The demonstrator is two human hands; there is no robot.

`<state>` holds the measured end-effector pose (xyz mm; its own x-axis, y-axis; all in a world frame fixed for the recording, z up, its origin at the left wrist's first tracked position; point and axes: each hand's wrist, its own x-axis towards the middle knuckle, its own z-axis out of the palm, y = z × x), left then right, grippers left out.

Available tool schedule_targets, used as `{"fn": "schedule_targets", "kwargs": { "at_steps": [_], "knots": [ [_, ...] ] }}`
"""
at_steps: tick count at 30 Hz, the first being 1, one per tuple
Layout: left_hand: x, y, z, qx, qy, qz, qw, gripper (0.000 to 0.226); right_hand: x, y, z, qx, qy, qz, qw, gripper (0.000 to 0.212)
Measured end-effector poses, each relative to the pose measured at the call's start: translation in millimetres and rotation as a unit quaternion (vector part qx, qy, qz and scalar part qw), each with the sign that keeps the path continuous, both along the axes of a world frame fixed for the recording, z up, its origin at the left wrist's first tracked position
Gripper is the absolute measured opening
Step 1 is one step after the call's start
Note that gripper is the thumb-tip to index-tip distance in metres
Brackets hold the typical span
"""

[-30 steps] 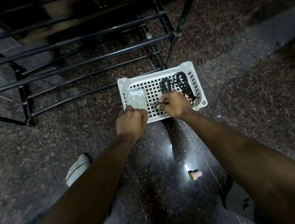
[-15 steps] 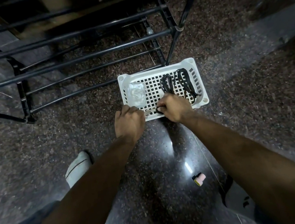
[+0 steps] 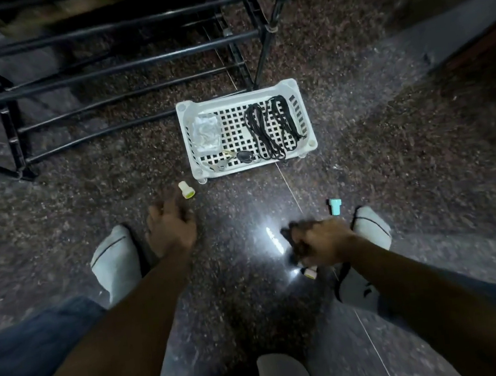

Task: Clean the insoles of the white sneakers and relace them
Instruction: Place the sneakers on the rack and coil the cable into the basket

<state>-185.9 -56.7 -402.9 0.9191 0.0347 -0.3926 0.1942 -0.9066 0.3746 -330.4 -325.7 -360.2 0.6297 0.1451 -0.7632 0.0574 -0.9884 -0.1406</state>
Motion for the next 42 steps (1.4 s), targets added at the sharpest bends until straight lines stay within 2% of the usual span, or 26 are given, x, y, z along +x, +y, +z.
{"fn": "schedule_targets", "kwargs": {
  "at_steps": [2,4,7,10,15,20,23,25,27,33,36,40,42],
  "knots": [
    [-0.7,4.2,-5.2,-0.004,0.025,-0.02,0.999,0.062,-18.7,-2.3,-8.3,-0.006,0.052,0.027,0.998,0.092],
    [1.0,4.3,-6.3,-0.003,0.045,-0.037,0.998,0.066,-31.2,0.3,-15.2,-0.005,0.074,0.043,0.996,0.097],
    [4.3,-0.4,-4.8,-0.011,0.066,-0.036,0.997,0.06,-40.4,10.7,-19.1,0.003,0.048,0.082,0.995,0.074],
    [7.1,-4.0,-5.9,-0.009,0.073,-0.026,0.997,0.054,-39.4,15.0,-22.2,0.024,0.027,0.047,0.998,0.058],
    [16.9,-9.6,-8.4,-0.001,0.077,-0.005,0.997,0.042,-8.4,18.5,-20.4,0.045,0.0,-0.122,0.992,0.062],
    [24.9,-19.0,-1.5,-0.024,0.088,0.084,0.992,0.055,30.9,23.4,-24.1,0.105,-0.11,-0.263,0.953,0.032],
    [31.4,-21.7,-1.5,-0.012,0.104,0.098,0.99,0.044,54.9,28.6,-19.6,0.15,-0.16,-0.311,0.925,0.021],
    [35.9,-22.1,-4.1,0.002,0.118,0.096,0.988,0.032,69.2,28.2,-16.5,0.179,-0.18,-0.337,0.906,0.02],
    [37.1,-21.5,-5.7,0.001,0.125,0.099,0.987,0.028,80.3,25.1,-14.3,0.201,-0.199,-0.349,0.894,0.02],
    [36.4,-28.3,-2.3,-0.067,0.089,0.201,0.973,0.045,93.4,18.3,-10.4,0.219,-0.211,-0.343,0.889,0.013],
    [45.3,-32.2,-5.0,-0.08,0.09,0.205,0.971,0.051,96.5,18.1,-6.6,0.238,-0.22,-0.358,0.876,0.017],
    [53.5,-30.4,-14.3,-0.058,0.122,0.167,0.977,0.054,105.3,16.2,-1.2,0.283,-0.241,-0.421,0.827,0.02],
    [48.0,-29.1,-12.6,-0.061,0.111,0.162,0.979,0.044,113.4,11.7,0.3,0.295,-0.247,-0.45,0.806,0.021]
  ]
}}
